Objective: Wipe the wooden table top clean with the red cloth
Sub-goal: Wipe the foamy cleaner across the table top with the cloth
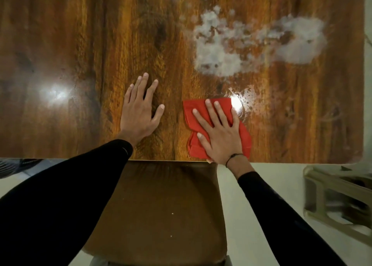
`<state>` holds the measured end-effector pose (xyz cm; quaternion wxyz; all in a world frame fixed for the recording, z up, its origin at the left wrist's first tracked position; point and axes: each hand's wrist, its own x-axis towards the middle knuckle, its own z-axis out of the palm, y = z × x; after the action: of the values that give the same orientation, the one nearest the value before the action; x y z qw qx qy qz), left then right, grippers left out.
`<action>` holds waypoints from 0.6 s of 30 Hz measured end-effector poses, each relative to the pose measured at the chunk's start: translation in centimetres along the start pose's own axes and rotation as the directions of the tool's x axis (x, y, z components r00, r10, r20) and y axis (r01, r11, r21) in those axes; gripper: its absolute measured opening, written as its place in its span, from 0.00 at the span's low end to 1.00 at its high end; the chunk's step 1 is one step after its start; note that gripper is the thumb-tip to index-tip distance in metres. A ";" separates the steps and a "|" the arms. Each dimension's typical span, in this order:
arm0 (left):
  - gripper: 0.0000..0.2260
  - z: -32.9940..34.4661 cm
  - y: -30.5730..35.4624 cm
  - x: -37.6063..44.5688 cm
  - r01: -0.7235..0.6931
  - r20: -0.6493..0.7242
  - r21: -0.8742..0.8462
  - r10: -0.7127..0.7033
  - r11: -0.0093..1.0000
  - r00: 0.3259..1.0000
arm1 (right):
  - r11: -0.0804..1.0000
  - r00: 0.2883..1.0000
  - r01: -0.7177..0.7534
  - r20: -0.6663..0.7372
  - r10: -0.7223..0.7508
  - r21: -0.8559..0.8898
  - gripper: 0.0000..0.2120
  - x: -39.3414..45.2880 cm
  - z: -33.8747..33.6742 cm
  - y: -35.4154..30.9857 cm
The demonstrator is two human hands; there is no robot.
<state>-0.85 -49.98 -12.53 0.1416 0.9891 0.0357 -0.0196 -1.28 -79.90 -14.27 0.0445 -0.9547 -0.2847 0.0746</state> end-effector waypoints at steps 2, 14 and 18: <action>0.32 -0.1 0.1 0.0 -0.004 0.001 -0.003 0.004 1.000 1.000 | 0.996 0.996 -0.090 -0.023 0.090 0.011 0.35 2.2 -0.3 0.2; 0.30 -0.4 0.1 0.0 -0.037 -0.007 -0.017 0.037 0.999 0.999 | 0.997 0.997 0.075 -0.011 -0.075 -0.006 0.34 0.5 0.4 -4.6; 0.27 -0.8 0.2 -0.1 -0.025 0.029 -0.034 0.026 0.999 0.999 | 1.000 1.000 -0.021 0.021 0.022 -0.019 0.34 -2.5 -0.4 -0.9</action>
<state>-0.88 -49.96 -11.75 0.1589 0.9866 0.0214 -0.0317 -3.80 -80.51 -13.51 0.0315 -0.9572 -0.2756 0.0827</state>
